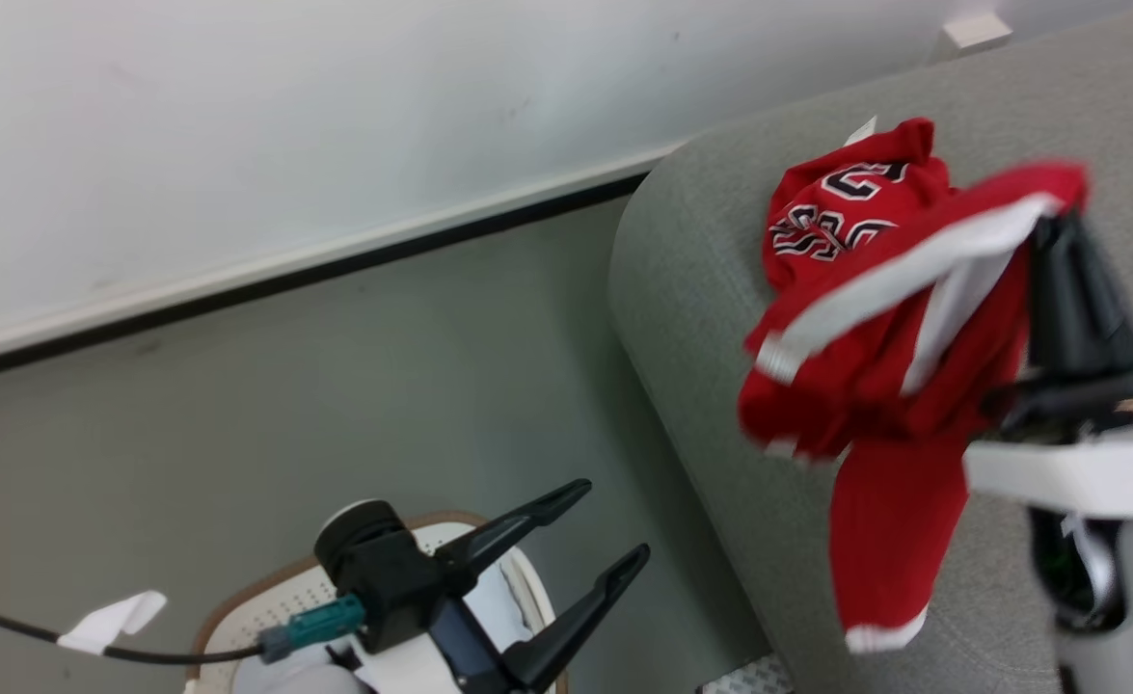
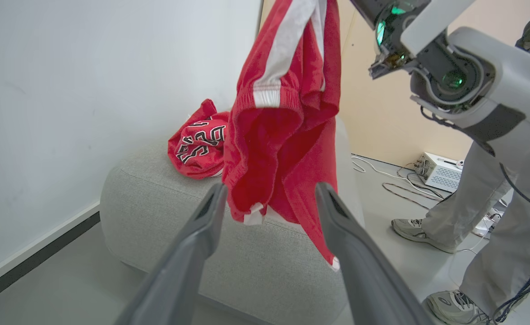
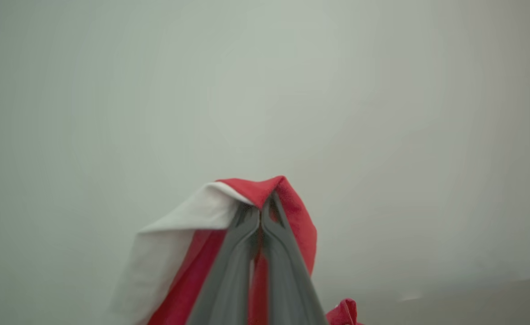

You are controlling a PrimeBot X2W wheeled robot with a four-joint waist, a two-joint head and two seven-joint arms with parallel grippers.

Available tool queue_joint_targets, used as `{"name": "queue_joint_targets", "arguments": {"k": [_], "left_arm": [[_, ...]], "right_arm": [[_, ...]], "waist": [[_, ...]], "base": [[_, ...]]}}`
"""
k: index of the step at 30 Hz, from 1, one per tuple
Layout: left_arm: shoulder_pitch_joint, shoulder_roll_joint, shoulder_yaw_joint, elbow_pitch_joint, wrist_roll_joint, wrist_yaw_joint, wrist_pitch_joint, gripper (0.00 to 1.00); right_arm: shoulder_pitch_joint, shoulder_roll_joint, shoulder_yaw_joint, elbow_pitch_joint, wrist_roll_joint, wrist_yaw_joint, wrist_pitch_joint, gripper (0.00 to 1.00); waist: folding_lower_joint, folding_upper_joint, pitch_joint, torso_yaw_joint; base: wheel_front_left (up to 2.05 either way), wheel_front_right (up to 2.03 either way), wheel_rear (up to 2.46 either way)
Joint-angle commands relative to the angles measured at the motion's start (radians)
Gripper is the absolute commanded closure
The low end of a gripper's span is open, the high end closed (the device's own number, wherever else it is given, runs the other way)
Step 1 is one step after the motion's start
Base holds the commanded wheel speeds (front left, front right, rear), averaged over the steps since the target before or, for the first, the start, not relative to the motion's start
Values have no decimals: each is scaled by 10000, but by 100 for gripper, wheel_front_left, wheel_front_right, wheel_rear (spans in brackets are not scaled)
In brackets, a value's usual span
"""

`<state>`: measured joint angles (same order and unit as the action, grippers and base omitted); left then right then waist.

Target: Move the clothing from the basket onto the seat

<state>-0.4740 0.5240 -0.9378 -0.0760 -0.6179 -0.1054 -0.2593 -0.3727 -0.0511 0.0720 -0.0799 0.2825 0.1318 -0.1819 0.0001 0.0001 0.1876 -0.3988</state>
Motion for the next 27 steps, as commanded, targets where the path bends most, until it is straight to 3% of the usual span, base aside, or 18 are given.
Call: {"name": "queue_joint_targets", "arguments": {"k": [1,8,18,23,27], "left_arm": [[99,246,77,-161,113,-47,24,0],[251,1126,198,-805,154,-69,0,0],[254,2538,608,-1796,166,-154,-32,0],[252,3072,835,-2192,215,-200,-44,0],[246,3359,1085,-2423,207,-237,-50,0]], "right_arm": [[-628,9,-284,-337,36,-23,316,100],[-2891,-69,-1883,-1386,-700,-23,2195,100],[-5468,-1268,-4942,-2029,-1521,-23,4366,100],[-5609,-1706,-6133,-1869,-2262,-23,5226,100],[-4803,-1729,-6437,-1529,-2880,-24,5724,100]], "waist": [[-1,-1,454,256],[-1,-1,1324,567],[-1,-1,3020,1048],[-1,-1,3751,1302],[-1,-1,4177,1454]], "base": [[0,0,0],[0,0,0],[0,0,0],[0,0,0],[0,0,0]]}}
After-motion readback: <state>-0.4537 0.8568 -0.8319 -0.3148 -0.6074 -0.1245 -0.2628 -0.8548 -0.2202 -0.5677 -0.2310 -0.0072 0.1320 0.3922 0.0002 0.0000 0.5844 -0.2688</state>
